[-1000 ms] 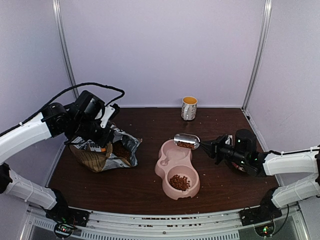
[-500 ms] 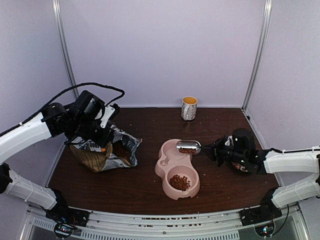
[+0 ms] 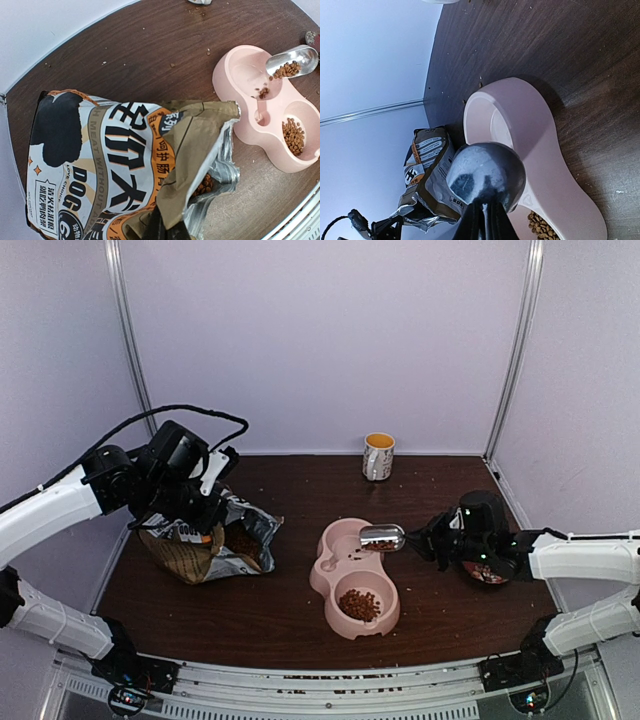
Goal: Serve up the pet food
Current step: Place the pet food in the pet food bowl.
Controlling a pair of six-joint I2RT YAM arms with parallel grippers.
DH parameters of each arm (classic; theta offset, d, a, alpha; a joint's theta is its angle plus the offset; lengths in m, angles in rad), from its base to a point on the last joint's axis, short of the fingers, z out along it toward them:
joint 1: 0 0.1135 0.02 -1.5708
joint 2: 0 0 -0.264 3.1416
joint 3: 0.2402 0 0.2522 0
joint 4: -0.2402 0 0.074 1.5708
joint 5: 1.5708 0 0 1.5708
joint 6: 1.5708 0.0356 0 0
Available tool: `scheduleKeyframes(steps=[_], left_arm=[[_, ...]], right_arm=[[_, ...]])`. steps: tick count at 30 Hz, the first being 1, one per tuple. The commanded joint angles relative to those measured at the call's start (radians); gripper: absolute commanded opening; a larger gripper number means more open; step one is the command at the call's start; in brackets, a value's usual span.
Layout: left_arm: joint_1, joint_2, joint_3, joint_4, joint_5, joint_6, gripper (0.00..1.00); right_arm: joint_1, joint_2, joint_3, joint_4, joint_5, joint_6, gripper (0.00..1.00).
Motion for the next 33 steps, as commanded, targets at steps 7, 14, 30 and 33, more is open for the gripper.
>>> scheduleKeyframes(steps=[7, 14, 30, 33], left_arm=[[-0.001, -0.045, 0.025, 0.125, -0.029, 0.011, 0.00], [-0.001, -0.045, 0.025, 0.126, -0.029, 0.011, 0.00], [-0.001, -0.044, 0.025, 0.125, -0.030, 0.011, 0.00], [-0.001, -0.044, 0.025, 0.126, -0.029, 0.012, 0.00]], right_arm=[[0.018, -0.041, 0.077, -0.126, 0.082, -0.086, 0.00], [0.045, -0.034, 0.130, -0.225, 0.131, -0.140, 0.00], [0.123, -0.041, 0.258, -0.389, 0.248, -0.226, 0.00], [0.146, -0.043, 0.283, -0.412, 0.271, -0.232, 0.00]])
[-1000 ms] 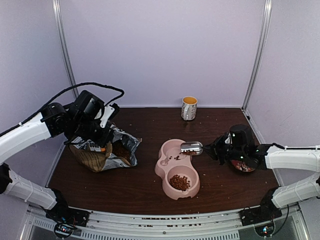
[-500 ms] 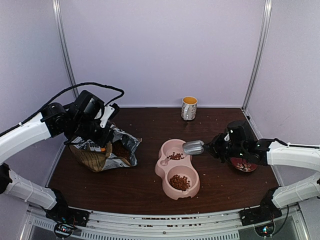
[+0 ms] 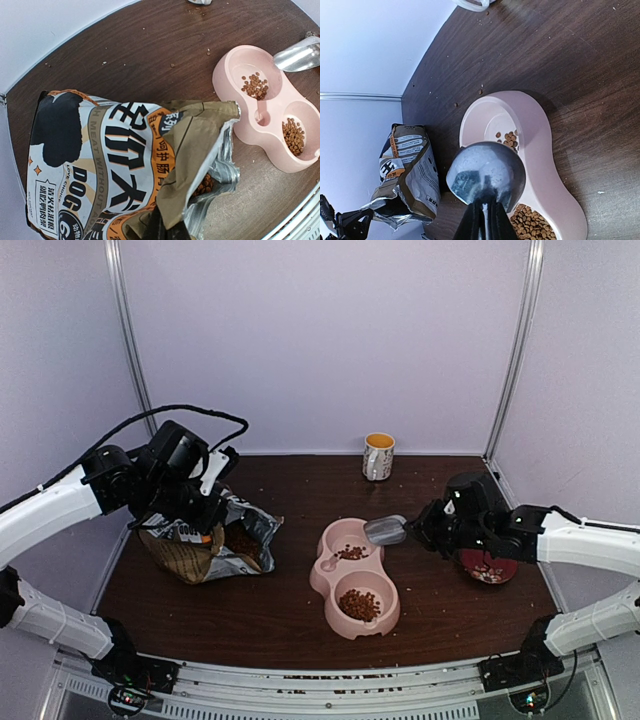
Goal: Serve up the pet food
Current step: Place the pet food in the pet food bowl, then insert the spatula into the pet food bag.
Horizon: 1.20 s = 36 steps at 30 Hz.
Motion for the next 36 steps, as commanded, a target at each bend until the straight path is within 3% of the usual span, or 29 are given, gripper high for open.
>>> scheduleKeyframes(steps=[1, 17, 36], left_arm=[[-0.001, -0.042, 0.025, 0.125, -0.028, 0.008, 0.00], [-0.001, -0.042, 0.025, 0.126, -0.023, 0.007, 0.00], [-0.001, -0.034, 0.027, 0.127, -0.017, 0.005, 0.00]], right_arm=[[0.035, -0.022, 0.057, -0.049, 0.075, -0.029, 0.00], [0.219, 0.037, 0.215, -0.079, 0.161, -0.059, 0.00], [0.420, 0.162, 0.370, 0.002, 0.116, -0.169, 0.00]])
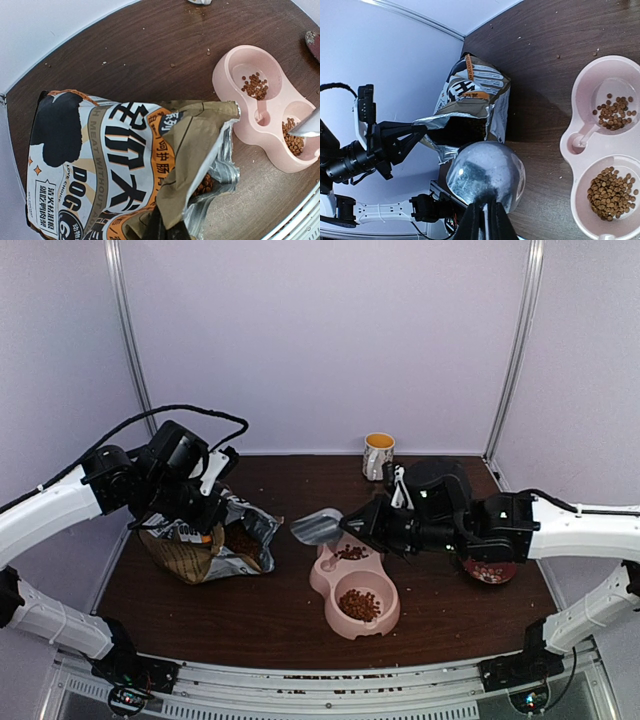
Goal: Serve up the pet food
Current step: Insert the spatula into the pet food bag.
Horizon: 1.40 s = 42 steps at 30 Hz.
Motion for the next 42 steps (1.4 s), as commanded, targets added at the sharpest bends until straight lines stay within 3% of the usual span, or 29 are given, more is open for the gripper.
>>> scheduleKeyframes(steps=[1, 23, 34, 42], left_arm=[[-0.001, -0.032, 0.027, 0.126, -0.017, 0.005, 0.00], [-0.001, -0.021, 0.027, 0.126, -0.017, 0.005, 0.00], [-0.001, -0.014, 0.027, 0.126, -0.011, 0.004, 0.00], [-0.001, -0.009, 0.027, 0.126, -0.005, 0.004, 0.00]], right_arm=[[0.038, 0.041, 0.055, 0.047, -0.002, -0.037, 0.00], [0.128, 0.213, 0.204, 0.125, -0.050, -0.079, 0.00], [0.114, 0.321, 0.272, 0.084, 0.108, -0.029, 0.00], [0.082, 0.479, 0.370, 0.085, 0.123, -0.018, 0.00]])
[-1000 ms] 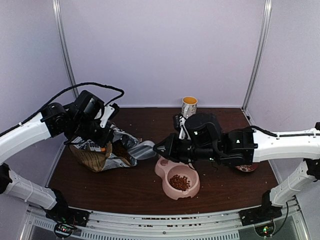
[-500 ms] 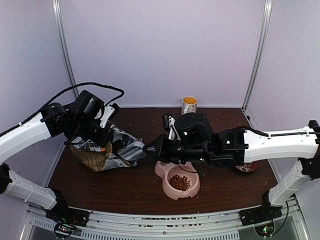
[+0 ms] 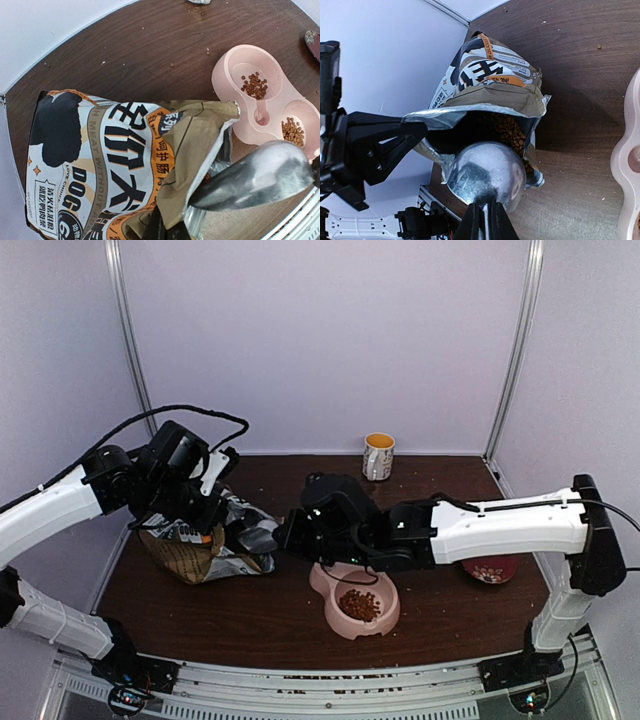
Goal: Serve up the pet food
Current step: Insert the spatula into the pet food bag.
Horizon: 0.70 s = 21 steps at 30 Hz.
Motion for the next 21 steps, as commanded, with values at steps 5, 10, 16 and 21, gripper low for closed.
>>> scheduleKeyframes(steps=[5, 10, 16, 21], left_arm=[[-0.001, -0.014, 0.025, 0.125, -0.008, 0.004, 0.00], [-0.001, -0.018, 0.024, 0.126, -0.011, 0.004, 0.00], [-0.001, -0.005, 0.025, 0.125, 0.000, 0.007, 0.00], [-0.001, 0.010, 0.025, 0.126, 0.025, 0.007, 0.00]], right_arm=[[-0.024, 0.137, 0.108, 0.028, 0.038, 0.038, 0.00], [-0.022, 0.166, 0.106, -0.045, 0.060, 0.131, 0.00], [-0.006, 0.146, -0.007, -0.054, 0.047, 0.242, 0.00], [0.012, 0.153, -0.070, -0.001, -0.007, 0.309, 0.00]])
